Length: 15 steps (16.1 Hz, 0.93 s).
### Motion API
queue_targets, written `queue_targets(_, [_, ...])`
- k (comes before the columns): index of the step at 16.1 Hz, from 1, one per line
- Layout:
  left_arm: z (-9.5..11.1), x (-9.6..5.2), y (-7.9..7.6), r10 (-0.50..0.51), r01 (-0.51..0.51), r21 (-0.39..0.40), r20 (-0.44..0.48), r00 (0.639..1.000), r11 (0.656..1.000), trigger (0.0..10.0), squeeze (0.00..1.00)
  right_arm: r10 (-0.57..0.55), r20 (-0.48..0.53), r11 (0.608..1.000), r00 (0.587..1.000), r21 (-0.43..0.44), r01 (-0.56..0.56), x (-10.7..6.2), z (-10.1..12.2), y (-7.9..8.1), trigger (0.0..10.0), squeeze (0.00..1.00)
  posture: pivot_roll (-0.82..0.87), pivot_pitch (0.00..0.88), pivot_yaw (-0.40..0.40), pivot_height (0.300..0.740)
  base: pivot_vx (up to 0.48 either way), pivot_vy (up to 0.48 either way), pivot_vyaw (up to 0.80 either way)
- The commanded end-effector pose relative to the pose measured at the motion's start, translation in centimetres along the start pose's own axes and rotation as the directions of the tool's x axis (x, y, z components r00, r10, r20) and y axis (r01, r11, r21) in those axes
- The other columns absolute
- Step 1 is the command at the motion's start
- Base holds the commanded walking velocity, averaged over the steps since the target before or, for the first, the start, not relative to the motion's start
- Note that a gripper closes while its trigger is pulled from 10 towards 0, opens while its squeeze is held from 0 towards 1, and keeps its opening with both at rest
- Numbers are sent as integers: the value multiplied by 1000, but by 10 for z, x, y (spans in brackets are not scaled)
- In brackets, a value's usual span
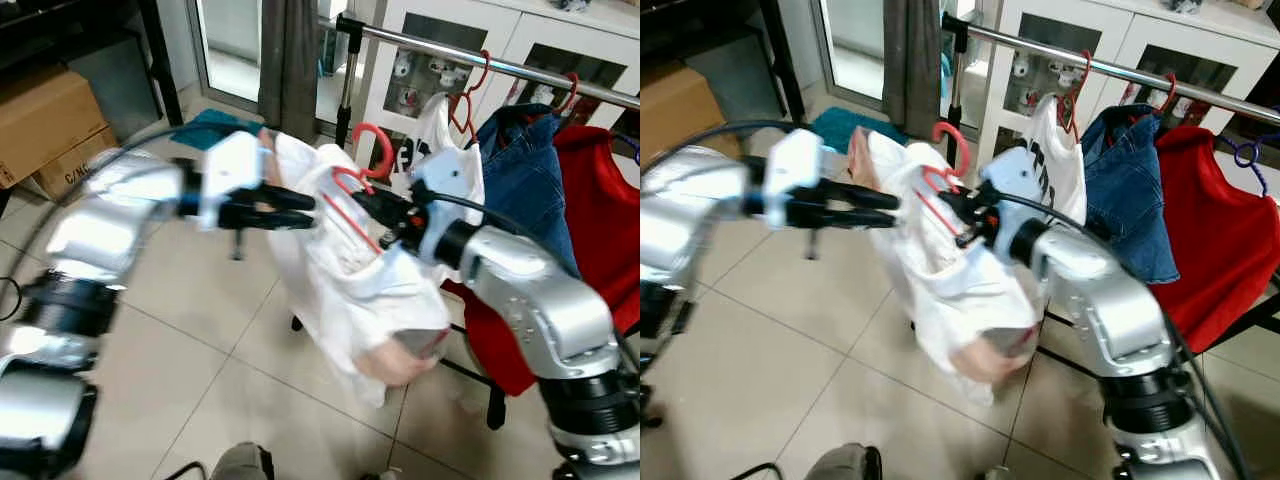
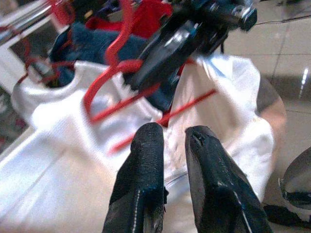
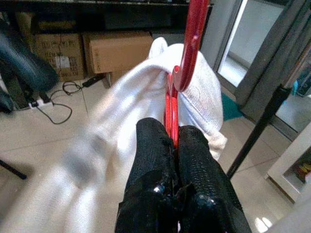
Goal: Hang hanger
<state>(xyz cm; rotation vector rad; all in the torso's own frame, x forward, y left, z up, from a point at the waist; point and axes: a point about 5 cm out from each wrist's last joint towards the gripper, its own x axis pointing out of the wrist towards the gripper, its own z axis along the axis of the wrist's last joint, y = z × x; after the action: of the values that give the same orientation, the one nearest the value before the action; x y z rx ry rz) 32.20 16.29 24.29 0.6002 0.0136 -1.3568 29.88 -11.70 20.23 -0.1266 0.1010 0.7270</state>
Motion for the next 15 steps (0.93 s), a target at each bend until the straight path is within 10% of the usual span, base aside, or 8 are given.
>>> queue_targets(1, [3,-11,-1,8,-8,-5,-6,1000,1000,10000,1000,11,-2,1000,1000,-11,-11,-7,2,-4,10000,0,43,28,-64,740,0,0,0])
queue_targets(6, [6,-58,14,224,-224,0,-26,974,974,10000,1000,96,-47,994,994,-45,-98,-22,-3,-8,10000,0,50,31,-74,740,0,0,0])
queue_targets(10, [-34,-120,13,444,-460,-137,-131,886,877,10000,1000,217,19,975,976,-43,-216,-41,10,-7,10000,0,52,24,-67,740,0,0,0])
queue_targets(13, [-55,-118,-4,431,-447,-225,-120,894,866,10000,1000,258,70,966,964,-21,-257,-46,17,-6,10000,0,49,19,-67,740,0,0,0])
queue_targets(14, [-63,-118,-7,457,-474,-225,-123,881,851,10000,0,296,77,955,952,-22,-295,-48,19,-3,10000,0,50,17,-70,740,0,0,0])
queue_targets(15, [-65,-119,-7,467,-483,-227,-126,876,846,10000,0,306,76,952,949,-22,-306,-49,19,-2,10000,0,52,15,-70,740,0,0,0])
